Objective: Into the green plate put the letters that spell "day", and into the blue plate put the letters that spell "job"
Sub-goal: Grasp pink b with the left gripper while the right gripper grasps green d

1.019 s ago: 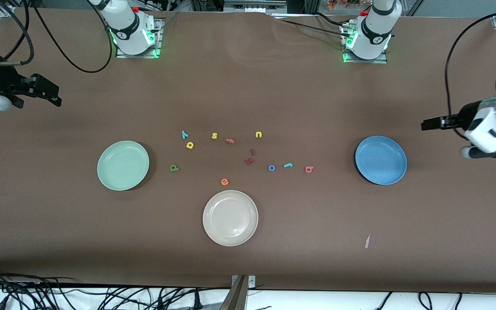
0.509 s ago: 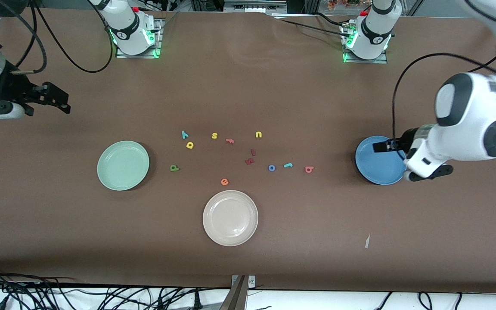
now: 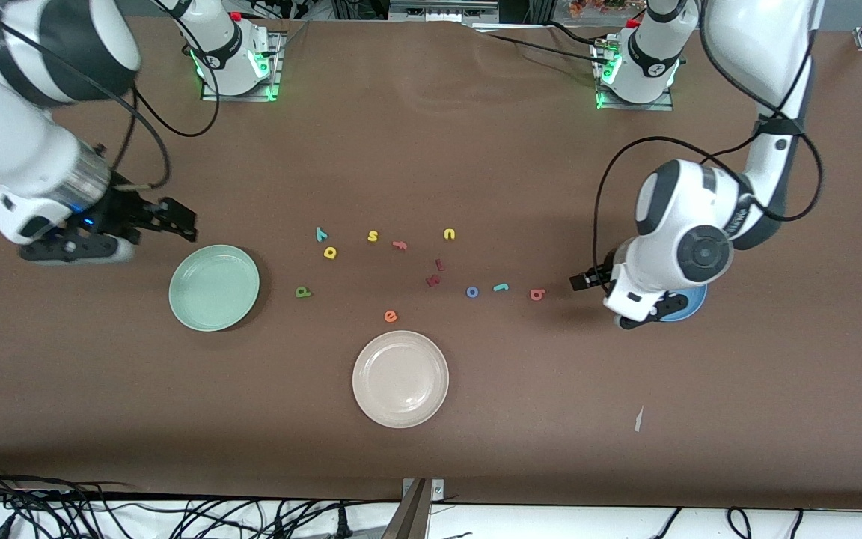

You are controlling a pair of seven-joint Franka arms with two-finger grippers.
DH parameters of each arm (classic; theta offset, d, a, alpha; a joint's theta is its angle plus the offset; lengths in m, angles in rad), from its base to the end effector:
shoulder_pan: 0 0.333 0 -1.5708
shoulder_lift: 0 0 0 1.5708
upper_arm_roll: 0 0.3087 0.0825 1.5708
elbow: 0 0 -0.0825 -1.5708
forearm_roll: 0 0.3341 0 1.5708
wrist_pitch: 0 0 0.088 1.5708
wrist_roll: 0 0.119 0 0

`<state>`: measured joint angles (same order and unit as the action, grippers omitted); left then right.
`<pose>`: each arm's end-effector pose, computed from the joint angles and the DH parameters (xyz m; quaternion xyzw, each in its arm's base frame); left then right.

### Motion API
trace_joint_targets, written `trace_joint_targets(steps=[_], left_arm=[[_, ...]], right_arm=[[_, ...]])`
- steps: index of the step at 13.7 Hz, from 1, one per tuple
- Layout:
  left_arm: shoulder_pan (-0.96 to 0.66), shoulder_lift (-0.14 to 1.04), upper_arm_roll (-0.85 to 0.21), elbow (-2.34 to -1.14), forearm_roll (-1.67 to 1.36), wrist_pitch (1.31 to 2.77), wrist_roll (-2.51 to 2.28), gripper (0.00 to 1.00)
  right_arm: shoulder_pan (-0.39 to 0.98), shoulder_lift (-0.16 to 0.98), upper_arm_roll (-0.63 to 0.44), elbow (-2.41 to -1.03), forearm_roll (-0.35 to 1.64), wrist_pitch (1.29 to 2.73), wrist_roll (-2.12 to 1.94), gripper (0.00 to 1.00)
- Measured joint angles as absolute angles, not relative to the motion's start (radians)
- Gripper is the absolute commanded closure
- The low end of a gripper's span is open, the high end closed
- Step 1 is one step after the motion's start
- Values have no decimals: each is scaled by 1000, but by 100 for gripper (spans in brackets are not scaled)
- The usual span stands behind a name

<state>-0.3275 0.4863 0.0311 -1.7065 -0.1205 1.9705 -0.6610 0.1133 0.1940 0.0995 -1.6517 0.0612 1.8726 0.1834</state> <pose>0.5675 -0.1846 0.3047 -0.9708 -0.2079 0.1188 0.0108 0.5622 0.1227 0.4929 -0.9991 -0.0049 -0.0059 0.0409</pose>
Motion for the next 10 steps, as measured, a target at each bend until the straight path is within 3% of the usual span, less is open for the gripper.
trace_joint_targets(steps=[10], left_arm=[[-422, 622, 14, -1726, -157, 2302, -1048, 0]], right_arm=[[205, 505, 100, -1609, 61, 2144, 407, 0]])
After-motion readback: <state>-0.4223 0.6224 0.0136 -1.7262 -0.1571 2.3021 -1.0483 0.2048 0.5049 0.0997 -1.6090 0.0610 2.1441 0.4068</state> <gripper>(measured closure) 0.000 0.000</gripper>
